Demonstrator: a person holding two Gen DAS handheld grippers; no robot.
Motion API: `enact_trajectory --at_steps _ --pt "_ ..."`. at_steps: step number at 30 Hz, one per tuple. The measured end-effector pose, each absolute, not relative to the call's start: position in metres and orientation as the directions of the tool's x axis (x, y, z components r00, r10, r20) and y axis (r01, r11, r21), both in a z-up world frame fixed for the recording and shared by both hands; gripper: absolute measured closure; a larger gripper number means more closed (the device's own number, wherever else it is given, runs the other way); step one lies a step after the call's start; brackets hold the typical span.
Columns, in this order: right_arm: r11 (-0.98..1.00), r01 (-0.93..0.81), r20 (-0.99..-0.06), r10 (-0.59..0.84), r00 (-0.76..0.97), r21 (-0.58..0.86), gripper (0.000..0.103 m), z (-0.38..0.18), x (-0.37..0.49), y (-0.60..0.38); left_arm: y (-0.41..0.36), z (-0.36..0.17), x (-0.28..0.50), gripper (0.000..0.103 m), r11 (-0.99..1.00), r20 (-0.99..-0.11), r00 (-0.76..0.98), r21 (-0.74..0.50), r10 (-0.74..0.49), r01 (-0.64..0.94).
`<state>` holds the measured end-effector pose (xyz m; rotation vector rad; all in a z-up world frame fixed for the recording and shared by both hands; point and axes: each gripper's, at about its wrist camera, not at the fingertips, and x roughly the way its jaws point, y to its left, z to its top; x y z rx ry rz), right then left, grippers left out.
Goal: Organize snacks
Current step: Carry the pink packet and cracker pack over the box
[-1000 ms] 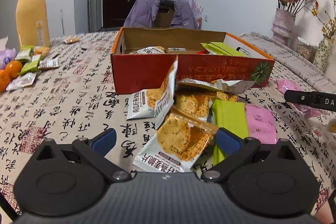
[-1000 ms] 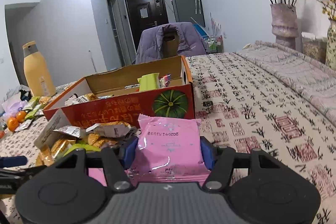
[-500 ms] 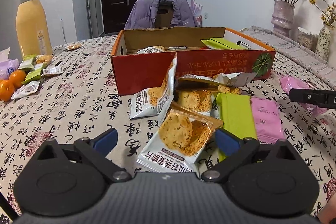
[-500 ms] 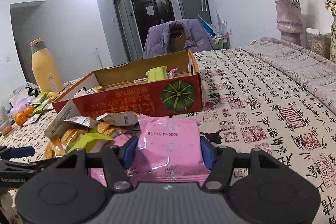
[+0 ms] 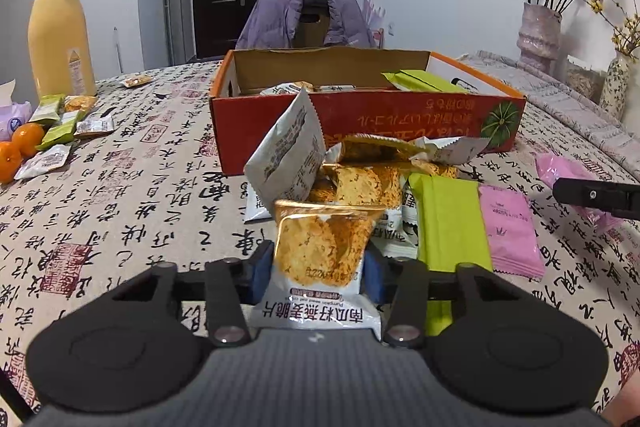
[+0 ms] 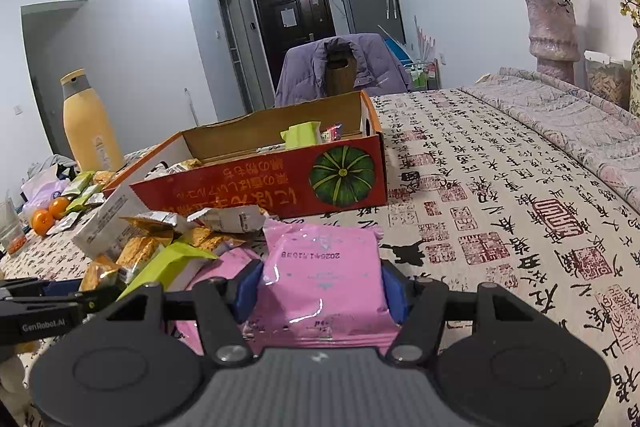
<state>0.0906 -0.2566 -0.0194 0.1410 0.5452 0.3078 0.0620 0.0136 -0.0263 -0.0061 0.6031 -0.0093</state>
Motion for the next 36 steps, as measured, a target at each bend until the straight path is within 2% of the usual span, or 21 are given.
enact_trajectory --at_steps 12,22,36 --pt "0.937 -0.284 -0.44 0.346 0.829 0.203 0.042 -0.006 0.082 -0.253 0.01 0.005 0.045 0.06 1.0 -0.46 0.888 0.001 0.001 -0.001" --pt "0.926 -0.33 -0.368 0.377 0.85 0.185 0.042 0.02 0.097 -0.231 -0.002 0.044 0.07 0.06 1.0 -0.36 0.933 0.004 0.004 -0.003" --pt "0.928 -0.339 -0.337 0.372 0.865 0.153 0.042 0.045 0.162 -0.195 -0.005 0.073 0.135 0.06 1.0 -0.314 0.949 -0.003 0.018 -0.02"
